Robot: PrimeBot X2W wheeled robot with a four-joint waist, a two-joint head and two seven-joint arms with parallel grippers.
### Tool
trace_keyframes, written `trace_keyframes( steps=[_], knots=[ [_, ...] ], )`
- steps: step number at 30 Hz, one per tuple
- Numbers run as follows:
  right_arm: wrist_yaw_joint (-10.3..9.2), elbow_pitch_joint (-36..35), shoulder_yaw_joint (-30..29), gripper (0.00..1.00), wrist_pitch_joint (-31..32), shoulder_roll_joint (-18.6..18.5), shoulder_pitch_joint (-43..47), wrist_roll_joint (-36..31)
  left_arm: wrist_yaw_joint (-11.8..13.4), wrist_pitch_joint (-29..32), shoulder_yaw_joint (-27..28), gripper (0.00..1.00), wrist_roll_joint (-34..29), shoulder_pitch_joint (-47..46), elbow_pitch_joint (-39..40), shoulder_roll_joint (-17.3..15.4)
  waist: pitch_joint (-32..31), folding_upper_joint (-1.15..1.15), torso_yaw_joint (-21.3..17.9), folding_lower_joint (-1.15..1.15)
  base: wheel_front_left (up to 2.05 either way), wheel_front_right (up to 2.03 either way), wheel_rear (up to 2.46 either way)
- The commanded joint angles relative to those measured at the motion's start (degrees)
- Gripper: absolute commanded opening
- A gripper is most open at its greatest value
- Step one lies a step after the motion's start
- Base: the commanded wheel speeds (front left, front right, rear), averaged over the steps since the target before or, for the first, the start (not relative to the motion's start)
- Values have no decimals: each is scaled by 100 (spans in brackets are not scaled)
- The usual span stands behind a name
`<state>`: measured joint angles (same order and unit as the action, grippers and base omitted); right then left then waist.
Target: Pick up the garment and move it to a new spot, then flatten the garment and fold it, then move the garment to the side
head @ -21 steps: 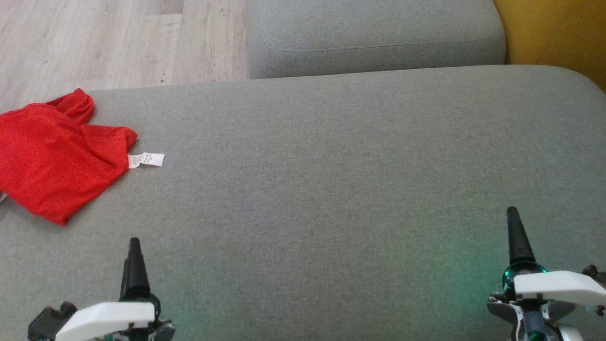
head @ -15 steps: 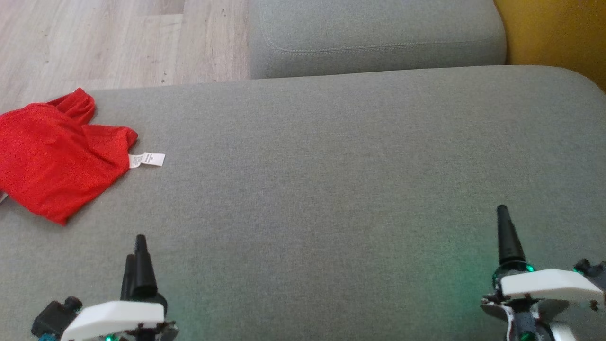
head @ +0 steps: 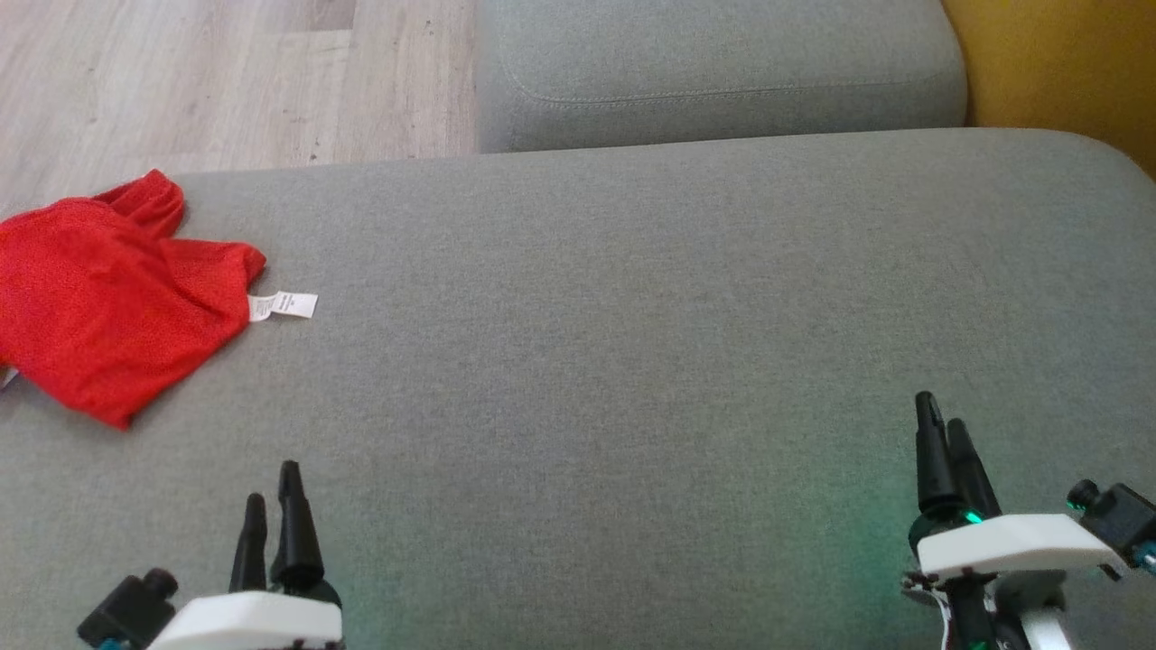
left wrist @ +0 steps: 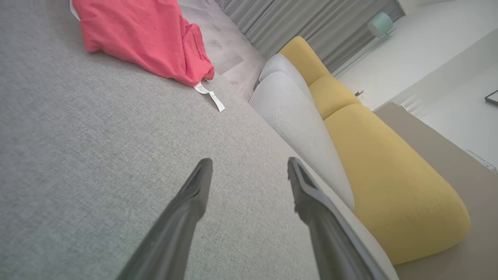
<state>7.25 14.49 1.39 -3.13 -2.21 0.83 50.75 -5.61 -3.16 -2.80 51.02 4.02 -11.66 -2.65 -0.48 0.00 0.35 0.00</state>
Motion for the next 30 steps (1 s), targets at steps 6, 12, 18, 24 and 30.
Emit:
trace_keyframes(
  steps=[6,12,18,24,30],
  knots=[
    [13,-178,162,100,-167,-37,-54,-561,-1,-156,-40,100,-564,-101,75,-64,-16,0,10,0,0,0,0],
    [14,-170,259,100,-268,-40,-42,-1019,64,-258,-89,100,-979,-87,41,-63,-22,0,16,0,0,0,0],
    [15,-142,343,100,-369,-43,-46,-1486,80,-360,-141,100,-1383,-74,16,-72,-23,0,21,0,0,0,0],
    [16,-91,434,100,-471,-46,-50,-1958,106,-462,-165,100,-1766,-44,-26,-83,-31,0,31,0,0,0,0],
    [17,-38,520,100,-555,-48,-67,-2332,123,-547,-174,100,-2090,-33,-46,-109,-36,0,35,0,0,0,0]
  ],
)
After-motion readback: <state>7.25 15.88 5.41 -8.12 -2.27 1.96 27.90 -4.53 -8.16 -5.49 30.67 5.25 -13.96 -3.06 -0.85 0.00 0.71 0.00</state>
